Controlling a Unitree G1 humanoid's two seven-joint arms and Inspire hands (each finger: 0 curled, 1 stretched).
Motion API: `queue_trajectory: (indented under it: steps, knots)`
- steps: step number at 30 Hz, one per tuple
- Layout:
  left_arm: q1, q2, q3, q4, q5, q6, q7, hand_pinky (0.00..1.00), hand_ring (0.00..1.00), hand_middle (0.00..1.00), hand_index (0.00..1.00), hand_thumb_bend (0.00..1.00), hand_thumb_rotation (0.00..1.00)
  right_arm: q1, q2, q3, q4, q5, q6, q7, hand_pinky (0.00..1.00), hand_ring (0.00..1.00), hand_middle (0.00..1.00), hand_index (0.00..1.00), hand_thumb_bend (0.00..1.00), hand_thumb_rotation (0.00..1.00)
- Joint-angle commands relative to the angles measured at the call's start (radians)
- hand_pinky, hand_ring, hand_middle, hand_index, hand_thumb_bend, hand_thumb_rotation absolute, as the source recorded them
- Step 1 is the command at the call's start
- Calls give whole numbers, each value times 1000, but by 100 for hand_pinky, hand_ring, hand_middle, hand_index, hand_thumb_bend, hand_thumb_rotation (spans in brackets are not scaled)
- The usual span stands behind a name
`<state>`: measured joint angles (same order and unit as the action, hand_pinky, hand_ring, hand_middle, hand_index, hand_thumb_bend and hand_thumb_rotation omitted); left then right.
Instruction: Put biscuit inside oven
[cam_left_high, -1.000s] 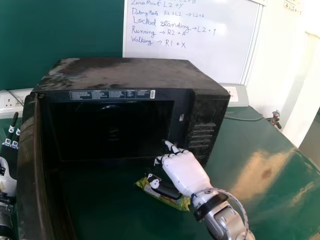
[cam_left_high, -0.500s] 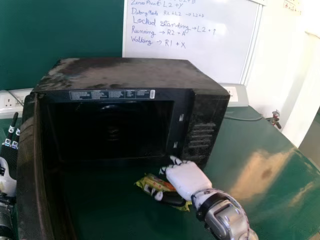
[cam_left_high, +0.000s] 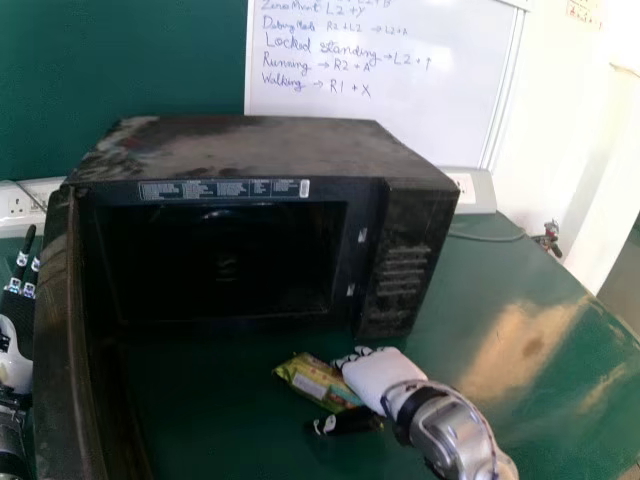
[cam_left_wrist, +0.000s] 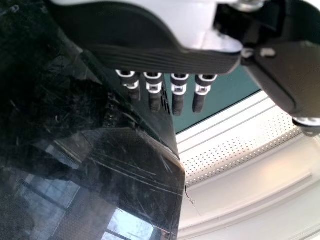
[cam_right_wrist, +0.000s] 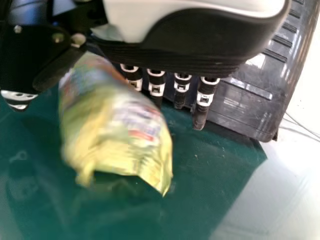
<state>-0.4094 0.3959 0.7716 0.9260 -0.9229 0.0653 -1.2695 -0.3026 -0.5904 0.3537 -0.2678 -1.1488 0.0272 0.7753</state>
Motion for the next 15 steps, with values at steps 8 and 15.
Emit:
queue_trajectory:
  steps: [8, 15]
  knots:
    - [61, -58, 6, 25, 1, 12, -2, 0, 23, 73, 100, 11, 100, -31, 27, 39, 73, -32, 27, 1, 95, 100, 100, 100, 100, 34]
    - [58, -53, 5, 33, -1, 22, -11, 0, 26, 74, 100, 12, 100, -34, 37, 71, 86, -71, 47, 9, 96, 100, 100, 100, 100, 28]
